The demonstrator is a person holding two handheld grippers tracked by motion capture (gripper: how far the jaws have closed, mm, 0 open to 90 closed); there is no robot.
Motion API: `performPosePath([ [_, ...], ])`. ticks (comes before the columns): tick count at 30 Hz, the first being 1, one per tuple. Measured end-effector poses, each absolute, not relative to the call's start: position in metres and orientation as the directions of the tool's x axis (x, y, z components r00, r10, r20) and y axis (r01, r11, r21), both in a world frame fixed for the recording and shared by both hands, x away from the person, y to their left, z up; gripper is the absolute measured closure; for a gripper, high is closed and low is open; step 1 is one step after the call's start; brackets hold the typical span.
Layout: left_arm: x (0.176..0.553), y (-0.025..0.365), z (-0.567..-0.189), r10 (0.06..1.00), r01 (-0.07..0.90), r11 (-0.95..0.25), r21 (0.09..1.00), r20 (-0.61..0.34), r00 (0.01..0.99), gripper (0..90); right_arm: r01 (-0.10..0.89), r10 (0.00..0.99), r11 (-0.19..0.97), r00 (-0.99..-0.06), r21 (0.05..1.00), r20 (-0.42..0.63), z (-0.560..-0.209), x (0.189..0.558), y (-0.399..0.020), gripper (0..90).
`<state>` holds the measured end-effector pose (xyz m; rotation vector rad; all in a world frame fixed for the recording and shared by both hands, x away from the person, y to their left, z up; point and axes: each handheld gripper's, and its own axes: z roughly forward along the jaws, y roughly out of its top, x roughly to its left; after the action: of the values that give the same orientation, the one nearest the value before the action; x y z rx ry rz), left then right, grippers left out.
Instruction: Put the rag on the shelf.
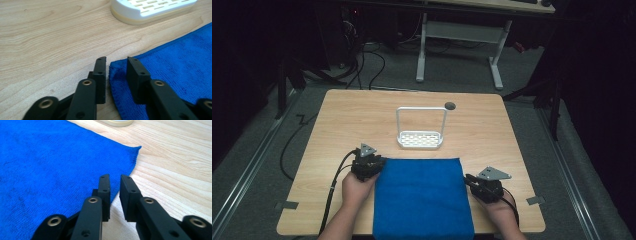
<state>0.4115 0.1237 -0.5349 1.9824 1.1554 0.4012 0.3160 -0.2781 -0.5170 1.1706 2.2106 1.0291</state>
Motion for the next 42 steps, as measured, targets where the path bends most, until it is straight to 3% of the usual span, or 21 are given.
performPosePath([
  [5, 0.411, 0.123, -0.535, 0.831, 0.584, -0.287, 0.759, -0.107, 0.547, 82.9, 0.541, 0.859, 0.317, -0.512, 0.779, 0.006, -0.519, 0.323, -0.276, 70.5],
  [16, 0.412, 0.126, -0.535, 0.821, 0.596, -0.269, 0.756, -0.143, 0.552, 83.3, 0.585, 0.892, 0.296, -0.452, 0.755, 0.000, -0.522, 0.367, -0.263, 59.1],
  [25, 0.412, 0.126, -0.535, 0.821, 0.597, -0.269, 0.756, -0.144, 0.552, 83.2, 0.608, 0.911, 0.264, -0.413, 0.749, 0.014, -0.524, 0.390, -0.255, 59.7],
  [34, 0.412, 0.127, -0.535, 0.821, 0.598, -0.266, 0.756, -0.148, 0.552, 83.2, 0.616, 0.910, 0.273, -0.415, 0.738, 0.009, -0.531, 0.387, -0.253, 60.2],
  [40, 0.412, 0.127, -0.535, 0.822, 0.602, -0.264, 0.754, -0.151, 0.549, 84.0, 0.600, 0.895, 0.307, -0.446, 0.739, -0.010, -0.531, 0.384, -0.249, 74.5],
  [42, 0.412, 0.126, -0.535, 0.821, 0.600, -0.266, 0.755, -0.149, 0.552, 85.7, 0.598, 0.889, 0.310, -0.458, 0.739, -0.003, -0.531, 0.385, -0.249, 85.3],
])
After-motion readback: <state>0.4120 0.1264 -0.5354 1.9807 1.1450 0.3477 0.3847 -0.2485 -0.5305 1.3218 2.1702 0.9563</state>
